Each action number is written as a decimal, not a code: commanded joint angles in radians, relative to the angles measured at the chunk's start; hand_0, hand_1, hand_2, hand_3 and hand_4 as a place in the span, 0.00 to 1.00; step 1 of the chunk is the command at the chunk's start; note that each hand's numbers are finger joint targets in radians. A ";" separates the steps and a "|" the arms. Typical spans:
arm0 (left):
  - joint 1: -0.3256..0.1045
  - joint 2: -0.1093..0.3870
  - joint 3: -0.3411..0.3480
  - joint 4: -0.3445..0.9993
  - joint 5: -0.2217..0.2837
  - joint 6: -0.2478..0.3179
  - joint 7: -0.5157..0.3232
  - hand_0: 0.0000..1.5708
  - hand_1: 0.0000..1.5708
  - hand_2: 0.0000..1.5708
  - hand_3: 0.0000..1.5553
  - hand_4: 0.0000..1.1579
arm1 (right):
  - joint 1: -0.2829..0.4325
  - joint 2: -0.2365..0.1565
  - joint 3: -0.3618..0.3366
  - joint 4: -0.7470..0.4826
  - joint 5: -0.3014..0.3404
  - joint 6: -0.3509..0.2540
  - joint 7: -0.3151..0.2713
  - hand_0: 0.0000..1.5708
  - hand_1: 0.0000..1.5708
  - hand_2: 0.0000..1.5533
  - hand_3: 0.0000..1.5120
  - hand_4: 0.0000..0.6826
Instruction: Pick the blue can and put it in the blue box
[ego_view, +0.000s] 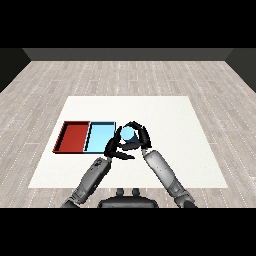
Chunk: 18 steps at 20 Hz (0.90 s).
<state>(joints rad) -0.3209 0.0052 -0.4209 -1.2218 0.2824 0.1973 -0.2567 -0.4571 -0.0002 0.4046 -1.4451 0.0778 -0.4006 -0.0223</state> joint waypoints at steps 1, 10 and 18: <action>-0.102 -0.005 0.019 0.161 0.067 -0.024 -0.089 0.00 0.00 0.00 0.00 0.00 | 0.055 0.000 0.060 -0.001 -0.022 -0.042 -0.050 0.93 0.93 0.93 0.92 0.90; -0.090 -0.005 -0.130 0.134 0.148 0.073 -0.123 0.00 0.00 0.00 0.00 0.00 | 0.037 0.000 0.082 -0.014 -0.138 -0.083 -0.057 0.93 0.93 0.94 0.92 0.88; -0.118 -0.005 -0.161 0.117 0.117 0.184 -0.042 0.00 0.00 0.00 0.00 0.44 | 0.003 0.000 0.126 -0.033 -0.225 -0.135 -0.050 0.94 0.94 0.95 0.92 0.87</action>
<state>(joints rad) -0.4602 0.0016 -0.5328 -1.0782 0.4038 0.3091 -0.3143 -0.4347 -0.0014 0.4794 -1.4431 -0.1155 -0.4771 -0.1064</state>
